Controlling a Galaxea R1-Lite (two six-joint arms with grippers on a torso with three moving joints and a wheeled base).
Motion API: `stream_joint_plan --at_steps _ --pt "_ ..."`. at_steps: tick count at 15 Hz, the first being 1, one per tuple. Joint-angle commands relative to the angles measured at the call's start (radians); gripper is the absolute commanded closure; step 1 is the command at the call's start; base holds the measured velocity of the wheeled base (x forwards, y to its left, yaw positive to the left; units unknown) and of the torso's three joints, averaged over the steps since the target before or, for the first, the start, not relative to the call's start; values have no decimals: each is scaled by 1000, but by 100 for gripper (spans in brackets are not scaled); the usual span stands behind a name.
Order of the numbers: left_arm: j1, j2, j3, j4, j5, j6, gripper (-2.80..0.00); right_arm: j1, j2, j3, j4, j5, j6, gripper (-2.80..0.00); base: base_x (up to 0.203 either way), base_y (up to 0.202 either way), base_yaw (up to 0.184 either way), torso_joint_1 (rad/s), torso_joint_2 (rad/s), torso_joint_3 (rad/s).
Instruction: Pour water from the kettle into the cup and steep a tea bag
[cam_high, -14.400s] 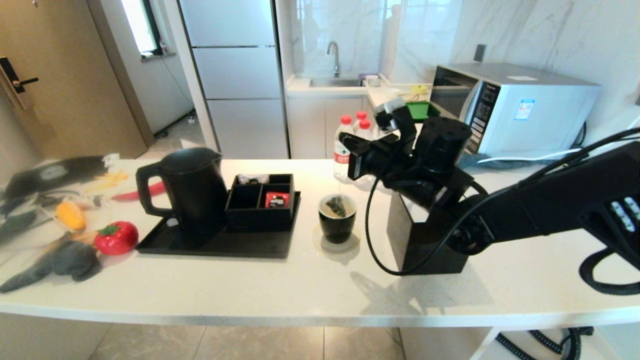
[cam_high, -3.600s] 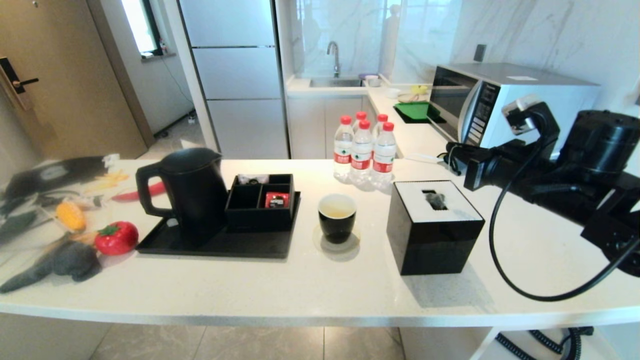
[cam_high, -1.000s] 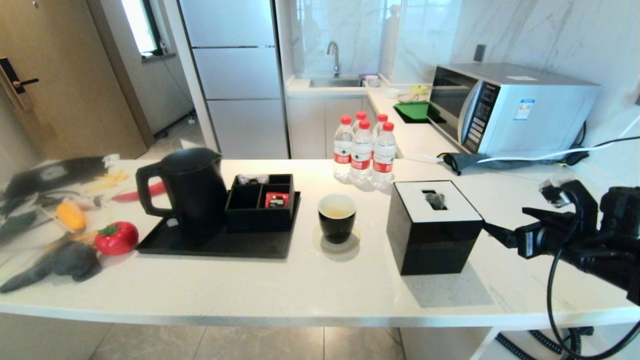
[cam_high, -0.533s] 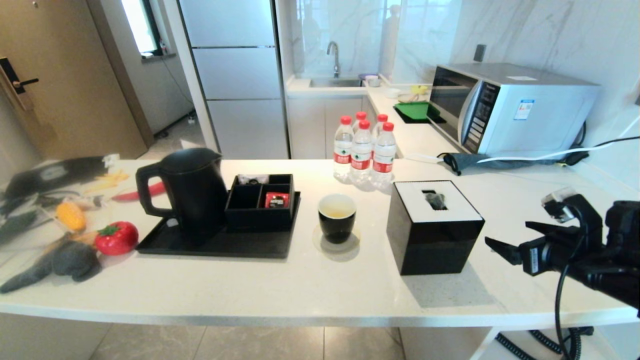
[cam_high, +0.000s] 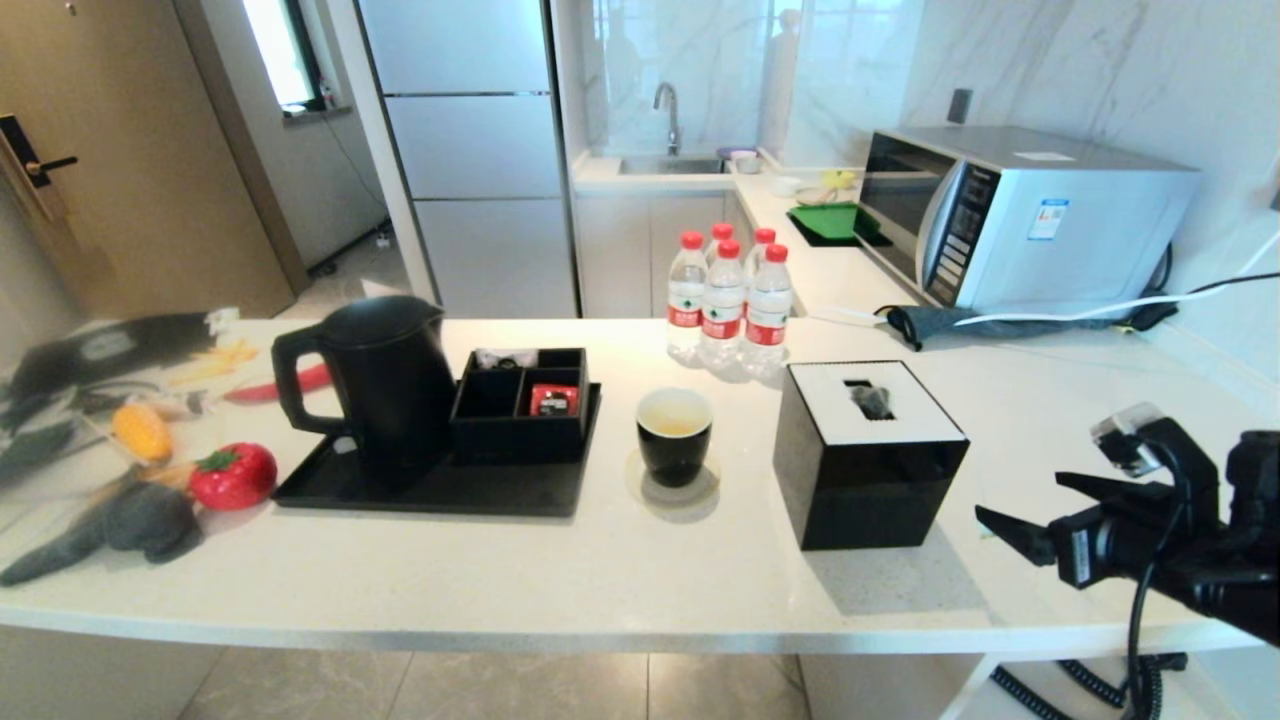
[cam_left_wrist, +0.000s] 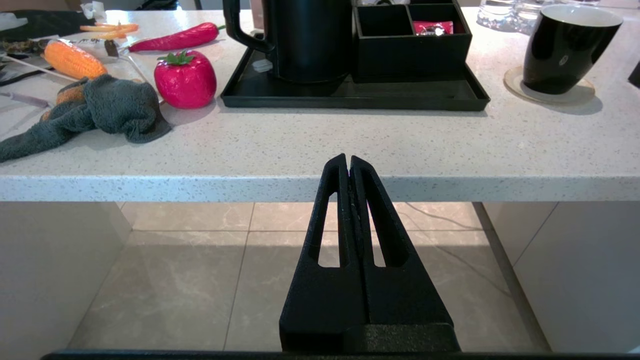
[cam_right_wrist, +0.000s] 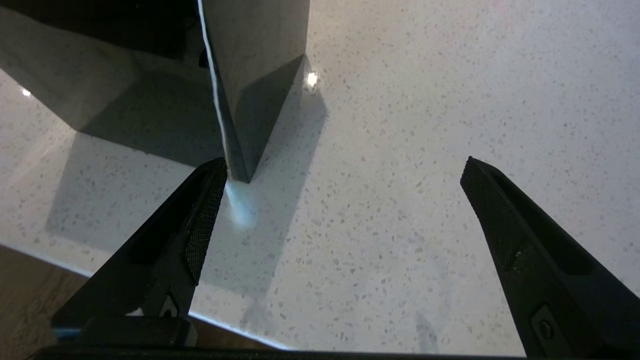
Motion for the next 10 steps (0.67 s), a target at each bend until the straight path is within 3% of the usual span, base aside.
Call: stream_joint_plan --at_steps 1,10 --pt "0 0 0 0 1 0 0 0 -7 13 -6 2 -2 -280 0 0 0 0 0 0" --pt "0 0 0 0 1 0 0 0 -51 64 -6 36 -2 -280 0 0 0 0 0 0"
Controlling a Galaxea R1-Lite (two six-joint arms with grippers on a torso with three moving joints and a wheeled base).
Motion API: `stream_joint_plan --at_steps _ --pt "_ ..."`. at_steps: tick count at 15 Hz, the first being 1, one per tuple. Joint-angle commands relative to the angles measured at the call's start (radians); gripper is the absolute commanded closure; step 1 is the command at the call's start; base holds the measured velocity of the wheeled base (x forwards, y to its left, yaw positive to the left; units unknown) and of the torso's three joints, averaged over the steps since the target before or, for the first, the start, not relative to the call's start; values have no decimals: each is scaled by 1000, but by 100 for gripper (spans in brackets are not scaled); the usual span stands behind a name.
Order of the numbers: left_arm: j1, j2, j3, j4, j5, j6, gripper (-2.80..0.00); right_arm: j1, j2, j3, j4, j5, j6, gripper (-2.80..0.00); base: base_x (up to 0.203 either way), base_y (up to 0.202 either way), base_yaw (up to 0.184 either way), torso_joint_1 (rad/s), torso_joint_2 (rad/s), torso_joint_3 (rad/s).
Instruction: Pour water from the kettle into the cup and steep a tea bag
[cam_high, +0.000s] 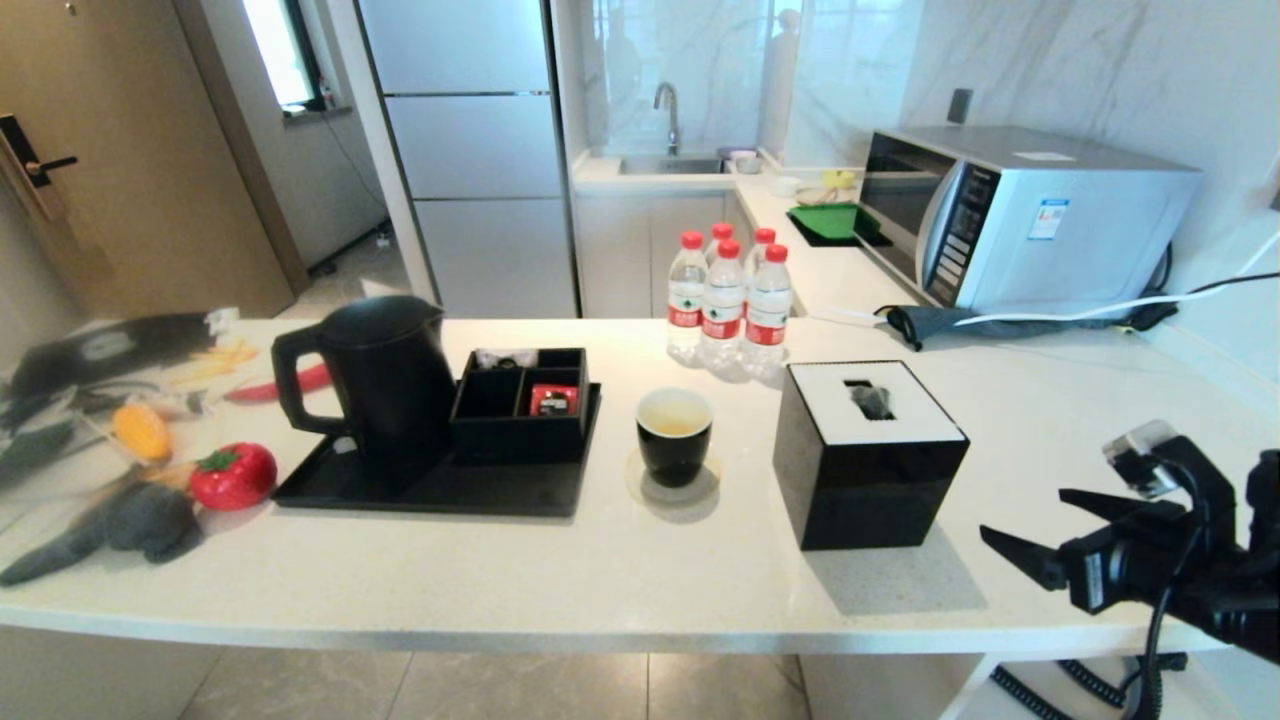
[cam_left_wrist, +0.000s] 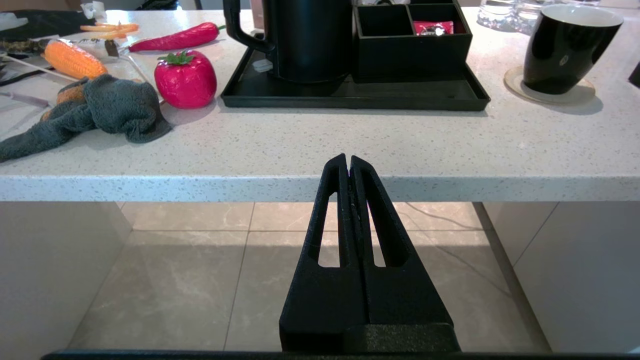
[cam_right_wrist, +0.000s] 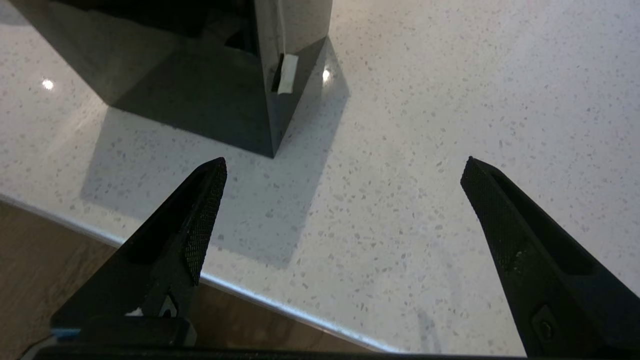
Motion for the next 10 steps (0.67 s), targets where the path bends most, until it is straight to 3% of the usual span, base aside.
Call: stream_joint_plan --at_steps 1,2,3,10 --pt "0 0 0 0 0 0 0 0 -14 16 -7 2 -3 -280 0 0 0 0 0 0" --pt "0 0 0 0 0 0 0 0 -25 27 -5 2 -3 -280 0 0 0 0 0 0" --pt "0 0 0 0 0 0 0 0 -34 46 -6 2 -3 0 0 0 0 0 0 0" --pt "0 0 0 0 0 0 0 -1 -153 89 -2 1 7 0 0 0 0 0 0 0"
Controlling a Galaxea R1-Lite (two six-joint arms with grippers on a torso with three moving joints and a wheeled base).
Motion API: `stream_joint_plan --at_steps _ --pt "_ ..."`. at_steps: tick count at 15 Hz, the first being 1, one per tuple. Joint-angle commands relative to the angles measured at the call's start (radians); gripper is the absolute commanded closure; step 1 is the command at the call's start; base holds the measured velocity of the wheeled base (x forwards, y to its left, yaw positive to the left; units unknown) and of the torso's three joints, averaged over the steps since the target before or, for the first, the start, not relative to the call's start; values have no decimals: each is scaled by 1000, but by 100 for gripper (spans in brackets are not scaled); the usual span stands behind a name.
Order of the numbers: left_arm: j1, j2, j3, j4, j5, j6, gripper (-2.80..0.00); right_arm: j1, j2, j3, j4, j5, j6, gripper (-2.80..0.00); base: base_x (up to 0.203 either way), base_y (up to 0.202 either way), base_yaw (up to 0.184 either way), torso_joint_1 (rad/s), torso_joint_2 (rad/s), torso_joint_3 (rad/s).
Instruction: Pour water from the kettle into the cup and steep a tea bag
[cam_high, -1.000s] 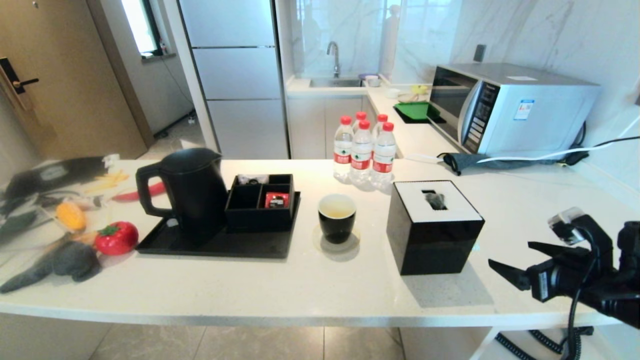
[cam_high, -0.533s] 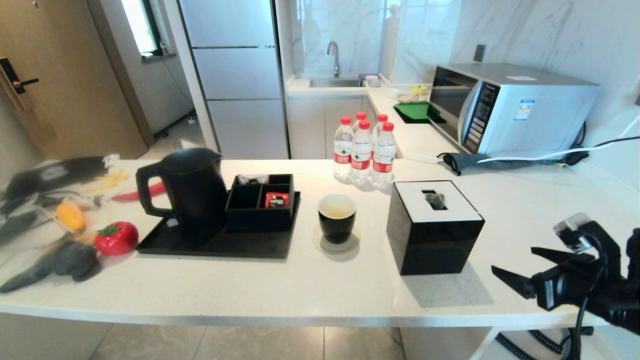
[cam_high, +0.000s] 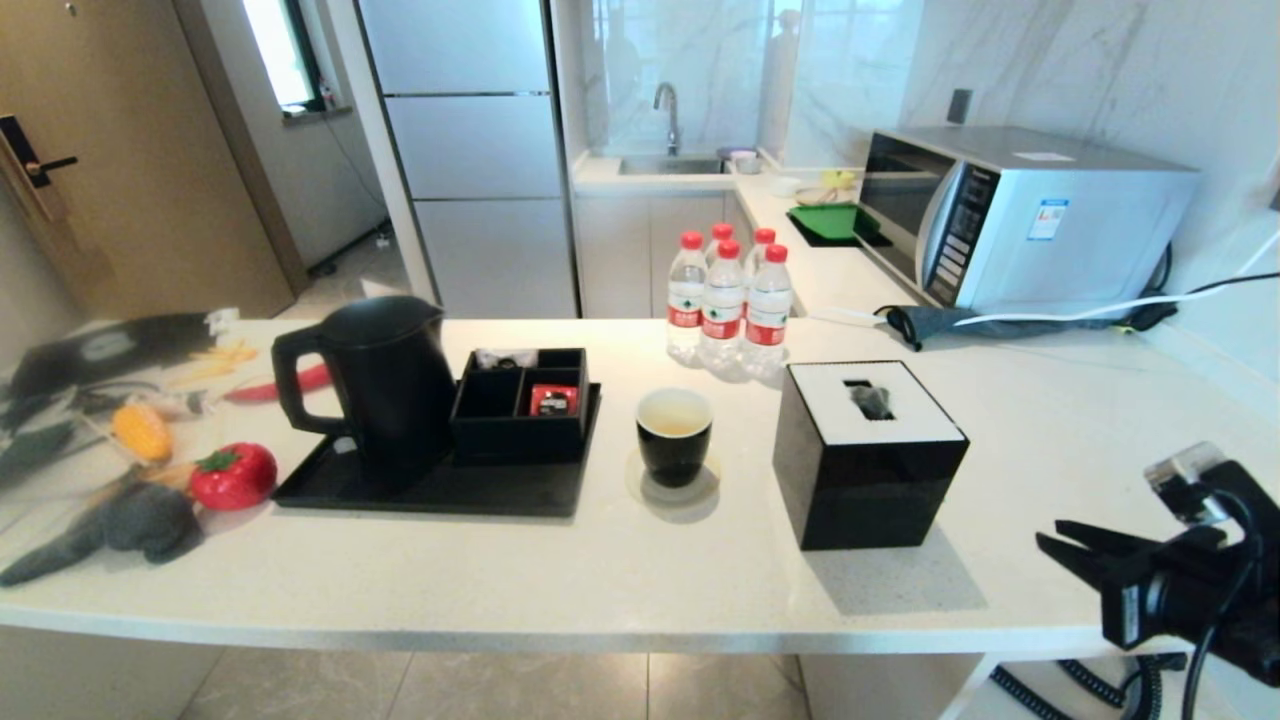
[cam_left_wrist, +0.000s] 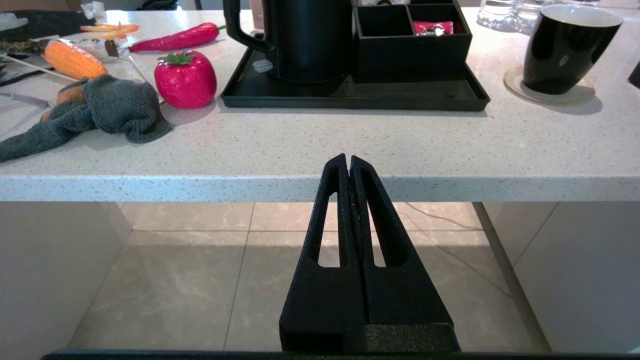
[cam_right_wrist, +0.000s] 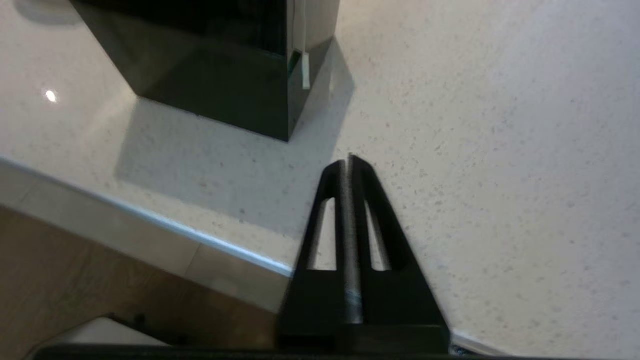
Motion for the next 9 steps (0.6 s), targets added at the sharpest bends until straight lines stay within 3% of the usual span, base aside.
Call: stream_joint_plan --at_steps 1,5,9 --pt "0 0 0 0 0 0 0 -1 -46 -13 -2 1 1 0 0 0 0 0 0 0" --pt "0 0 0 0 0 0 0 -1 -61 -166 23 1 8 0 0 0 0 0 0 0" --pt "0 0 0 0 0 0 0 2 -68 -422 212 1 13 0 0 0 0 0 0 0"
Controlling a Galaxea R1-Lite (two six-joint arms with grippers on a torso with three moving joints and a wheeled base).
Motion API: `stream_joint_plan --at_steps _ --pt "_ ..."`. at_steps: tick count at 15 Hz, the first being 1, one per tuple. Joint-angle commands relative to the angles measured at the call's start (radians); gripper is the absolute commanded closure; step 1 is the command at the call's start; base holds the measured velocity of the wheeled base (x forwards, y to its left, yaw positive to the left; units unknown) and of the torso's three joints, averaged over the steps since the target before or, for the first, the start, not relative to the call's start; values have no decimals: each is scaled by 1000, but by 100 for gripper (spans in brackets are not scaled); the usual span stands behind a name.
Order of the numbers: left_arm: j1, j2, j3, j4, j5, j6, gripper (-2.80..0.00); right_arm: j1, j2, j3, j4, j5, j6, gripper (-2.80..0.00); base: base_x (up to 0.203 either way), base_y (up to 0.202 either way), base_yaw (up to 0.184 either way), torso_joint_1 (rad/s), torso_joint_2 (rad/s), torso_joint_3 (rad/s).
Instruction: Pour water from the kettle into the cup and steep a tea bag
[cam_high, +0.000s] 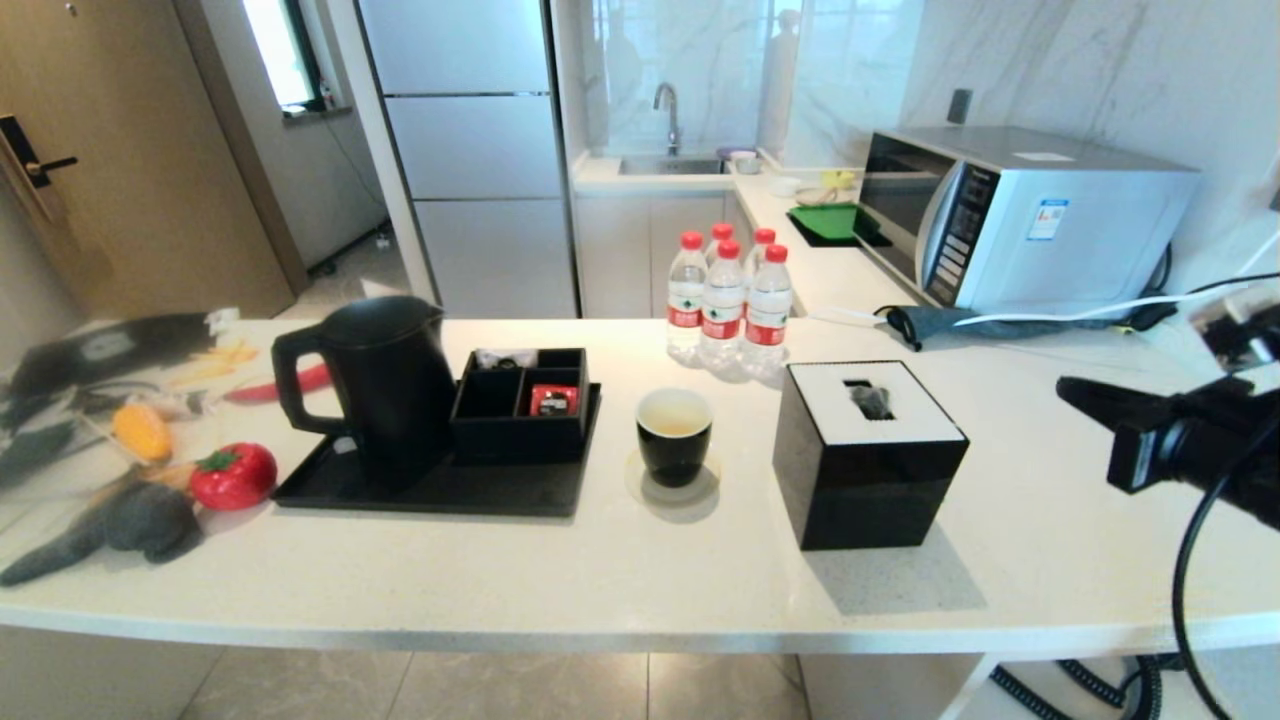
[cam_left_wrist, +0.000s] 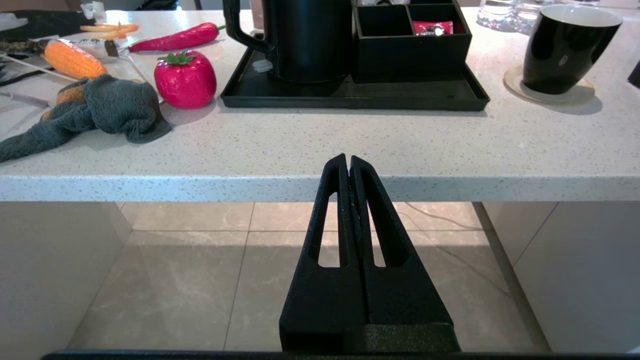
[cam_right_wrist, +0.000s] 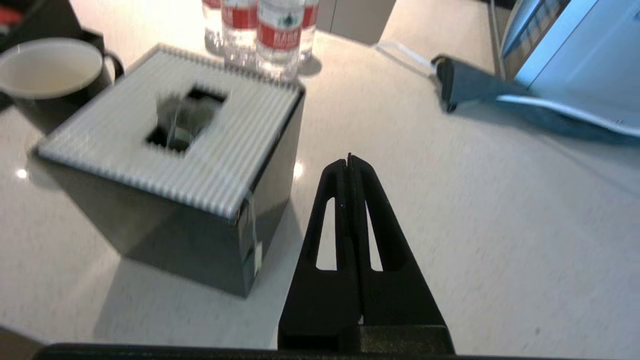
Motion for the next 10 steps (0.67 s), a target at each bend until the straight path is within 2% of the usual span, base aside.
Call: stream_joint_plan --at_steps 1,3,5,8,10 --pt "0 0 0 0 0 0 0 5 -4 -122 96 2 7 0 0 0 0 0 0 0" --pt "0 0 0 0 0 0 0 43 4 -282 249 -28 53 0 0 0 0 0 0 0" --pt "0 0 0 0 0 0 0 116 49 -438 376 -108 115 0 0 0 0 0 0 0" --pt "0 0 0 0 0 0 0 234 149 -633 557 -255 352 0 0 0 0 0 0 0" --pt "0 0 0 0 0 0 0 302 200 -763 736 -343 551 0 0 0 0 0 0 0"
